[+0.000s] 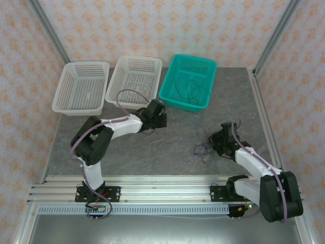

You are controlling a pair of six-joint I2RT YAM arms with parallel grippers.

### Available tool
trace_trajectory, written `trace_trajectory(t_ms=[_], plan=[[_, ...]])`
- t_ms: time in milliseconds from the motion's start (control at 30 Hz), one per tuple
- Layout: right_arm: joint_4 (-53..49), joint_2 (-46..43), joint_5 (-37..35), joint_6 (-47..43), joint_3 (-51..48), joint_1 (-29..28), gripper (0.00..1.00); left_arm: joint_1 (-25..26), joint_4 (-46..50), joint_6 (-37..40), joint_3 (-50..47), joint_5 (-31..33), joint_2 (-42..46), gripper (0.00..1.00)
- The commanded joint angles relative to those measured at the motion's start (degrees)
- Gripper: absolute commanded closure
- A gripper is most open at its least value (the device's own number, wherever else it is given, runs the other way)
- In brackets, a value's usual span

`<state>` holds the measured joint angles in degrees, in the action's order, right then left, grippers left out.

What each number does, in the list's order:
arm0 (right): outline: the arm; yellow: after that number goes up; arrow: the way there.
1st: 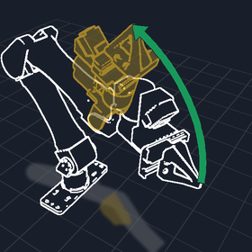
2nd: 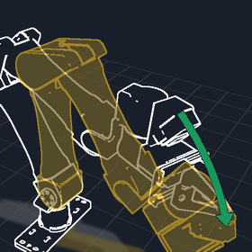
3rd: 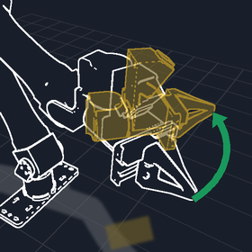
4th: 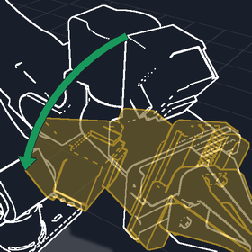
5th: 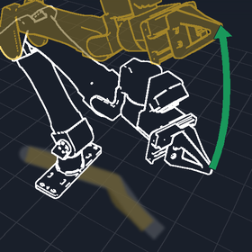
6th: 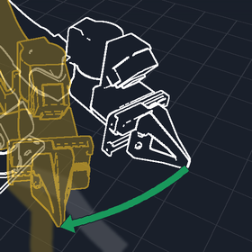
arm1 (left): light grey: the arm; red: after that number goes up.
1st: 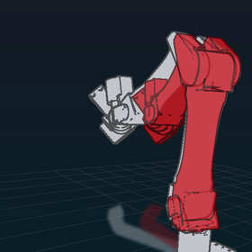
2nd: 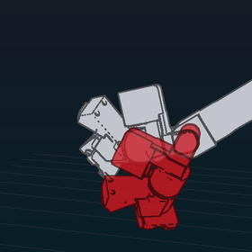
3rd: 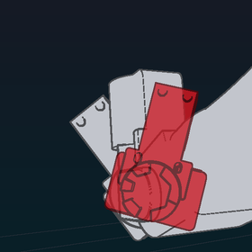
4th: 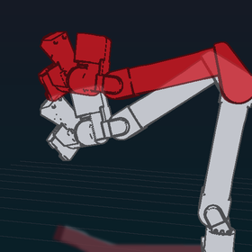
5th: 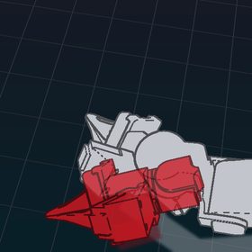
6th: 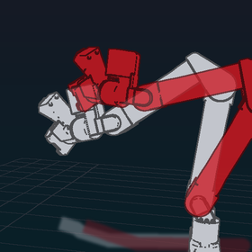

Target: Untangle the cables

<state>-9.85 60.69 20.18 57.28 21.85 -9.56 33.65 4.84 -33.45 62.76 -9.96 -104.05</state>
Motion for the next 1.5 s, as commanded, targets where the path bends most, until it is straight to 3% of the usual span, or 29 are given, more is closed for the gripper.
trace_trajectory(t_ms=[0,133,167,267,533,767,867,1033,1233,1367,1433,1467], plan=[[-3.04,-2.82,-2.82,-0.71,0.14,0.25,0.84,-0.38,2.01,2.02,-2.68,2.15,3.49,1.0],[0.69,-3.42,3.78,-4.9,1.59,0.22,0.87,-0.1,-4.95,4.48,-5.3,-6.27,5.61,1.0],[1.35,-3.25,5.56,-5.95,2.05,0.17,0.89,0.45,-9.04,5.33,-6.39,-9.8,6.22,0.95],[3.43,-2.21,10.76,-8.82,3.41,0.17,0.94,2.55,-13.79,6.12,-4.41,-16.09,5.39,0.67],[6.16,-1.27,22.64,-13.2,7.52,-2.75,1.0,6.54,-12.52,6.78,3.76,-12.9,-0.94,0.37],[5.42,-4.98,25.49,-16.67,9.09,-6.41,1.0,5.69,-9.56,8.52,5.06,-11.93,-1.71,0.24],[6.94,-5.66,26.54,-16.36,8.75,-6.6,1.0,5.05,-8.07,9.27,4.33,-11.43,-1.85,0.24],[9.96,-5.84,28.48,-15.33,8.53,-7.14,1.0,4.5,-11.01,10.78,2.63,-21.4,-3.11,0.24],[11.39,-6.27,28.42,-14.55,8.82,-7.3,1.0,3.9,-8.02,7.54,3.07,-15.36,-5.02,0.31],[11.0,-7.09,27.81,-14.46,8.74,-7.31,1.0,3.19,-8.94,5.2,3.07,-14.75,-7.97,0.5],[10.09,-7.57,26.55,-14.74,8.52,-7.31,1.0,3.09,-9.29,5.15,2.79,-14.4,-7.67,0.67],[9.71,-7.74,25.49,-15.07,8.24,-7.31,1.0,3.0,-9.39,5.13,2.43,-13.71,-7.26,0.82]])
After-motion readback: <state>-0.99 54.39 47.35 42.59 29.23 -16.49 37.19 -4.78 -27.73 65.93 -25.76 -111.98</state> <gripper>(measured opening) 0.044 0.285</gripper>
